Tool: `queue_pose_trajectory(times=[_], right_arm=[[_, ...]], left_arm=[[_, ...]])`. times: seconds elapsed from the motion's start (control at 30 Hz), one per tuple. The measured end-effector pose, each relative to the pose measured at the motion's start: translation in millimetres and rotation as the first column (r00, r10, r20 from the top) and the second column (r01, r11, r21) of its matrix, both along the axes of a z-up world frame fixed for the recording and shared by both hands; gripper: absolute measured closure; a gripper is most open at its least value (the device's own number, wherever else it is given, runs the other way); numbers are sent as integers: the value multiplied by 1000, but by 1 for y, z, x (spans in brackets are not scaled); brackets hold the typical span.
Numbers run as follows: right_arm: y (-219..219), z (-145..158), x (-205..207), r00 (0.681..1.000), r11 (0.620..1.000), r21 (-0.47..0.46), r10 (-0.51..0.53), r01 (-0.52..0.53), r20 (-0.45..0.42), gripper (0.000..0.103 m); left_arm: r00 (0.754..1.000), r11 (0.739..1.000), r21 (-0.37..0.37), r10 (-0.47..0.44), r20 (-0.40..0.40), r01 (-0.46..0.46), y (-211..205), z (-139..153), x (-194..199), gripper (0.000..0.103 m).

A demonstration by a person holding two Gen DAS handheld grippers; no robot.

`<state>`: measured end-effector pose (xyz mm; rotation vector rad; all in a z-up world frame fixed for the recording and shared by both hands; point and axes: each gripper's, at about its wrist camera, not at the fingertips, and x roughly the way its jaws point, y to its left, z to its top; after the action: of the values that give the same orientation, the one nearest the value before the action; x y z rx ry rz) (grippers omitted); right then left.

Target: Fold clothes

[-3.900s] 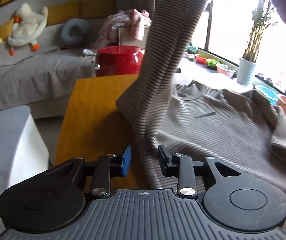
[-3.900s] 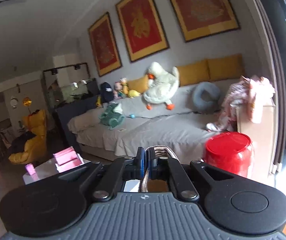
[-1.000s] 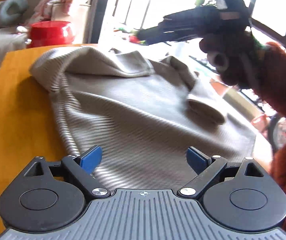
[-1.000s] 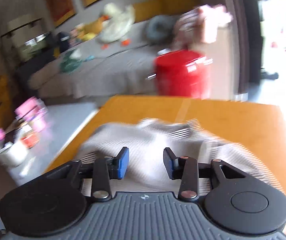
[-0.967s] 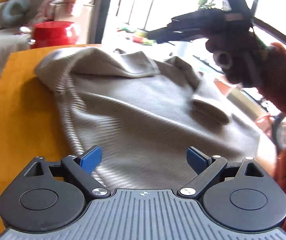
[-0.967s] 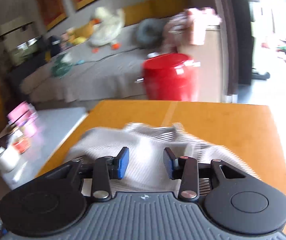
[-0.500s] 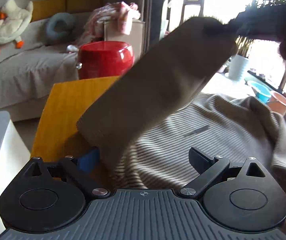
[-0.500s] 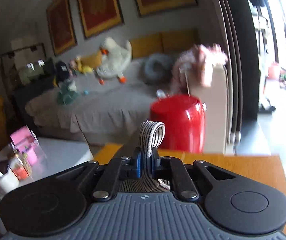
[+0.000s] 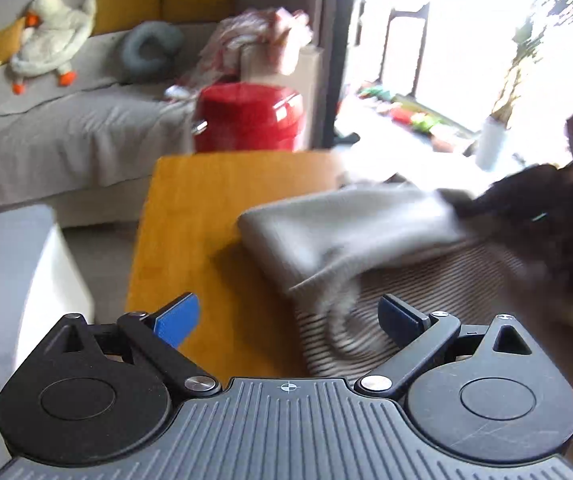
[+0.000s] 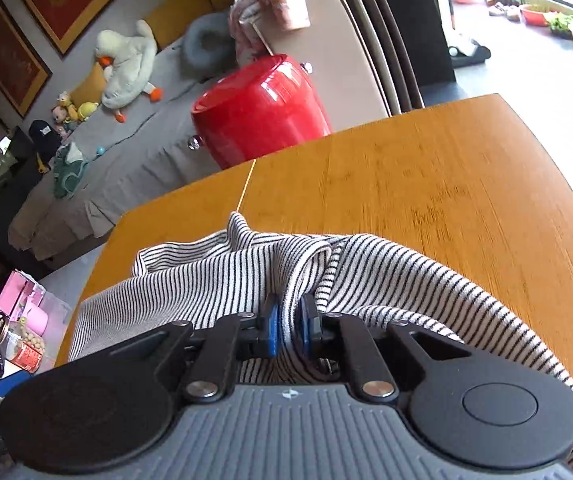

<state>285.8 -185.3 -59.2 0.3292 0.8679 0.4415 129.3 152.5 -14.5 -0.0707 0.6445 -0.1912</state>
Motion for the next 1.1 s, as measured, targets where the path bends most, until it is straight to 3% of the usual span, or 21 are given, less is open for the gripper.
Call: queue_pose_trajectory(times=[0.1, 0.23, 0.37, 0.5, 0.6, 0.63, 0.67, 0.73, 0.77, 0.83, 0.93, 1.0, 1.1], right_arm=[[4, 2, -7, 999, 998, -66, 19, -17, 32, 94], [6, 5, -18, 995, 987, -157, 41, -27, 87, 94], [-11, 7, -25, 995, 986, -168, 33, -17, 92, 94], [-24, 8, -30, 995, 988, -154, 29, -15, 93, 94], [-19, 18, -39, 993, 982, -189, 27, -4, 119, 87], [-17, 24, -45, 989, 980, -200, 30, 0, 146, 81], [-15, 32, -51, 983, 978, -209, 31, 7, 180, 68], [-14, 46, -62, 971, 981, -190, 17, 29, 239, 53], [-15, 53, -67, 964, 984, -175, 7, 41, 266, 51], [-15, 60, -71, 961, 995, -96, 11, 16, 278, 51], [-9, 45, -59, 982, 999, -9, 47, -46, 182, 50], [-6, 28, -52, 993, 999, -20, 43, -41, 111, 50], [-17, 38, -68, 986, 998, -57, 33, -24, 163, 53]], left_arm=[[993, 987, -130, -85, 85, 96, -12, 19, -3, 0], [990, 982, -121, -142, 22, 144, -39, -10, 26, 0], [979, 975, -113, -197, -44, 191, -67, -39, 55, 0], [979, 973, -115, -204, -30, 199, -65, -44, 57, 0], [977, 977, -44, -210, -24, 209, -72, -48, 56, 0], [977, 977, -34, -210, -24, 209, -73, -49, 55, 0], [978, 978, -24, -209, -24, 208, -74, -49, 55, 0], [978, 978, -37, -208, -25, 207, -72, -48, 58, 0], [978, 978, -44, -207, -25, 206, -71, -48, 58, 0], [978, 978, -43, -207, -24, 206, -71, -48, 58, 0], [978, 978, -41, -207, -22, 206, -70, -48, 58, 0], [978, 978, -41, -208, -21, 207, -70, -48, 57, 0], [979, 979, -20, -205, -16, 205, -69, -48, 53, 0]])
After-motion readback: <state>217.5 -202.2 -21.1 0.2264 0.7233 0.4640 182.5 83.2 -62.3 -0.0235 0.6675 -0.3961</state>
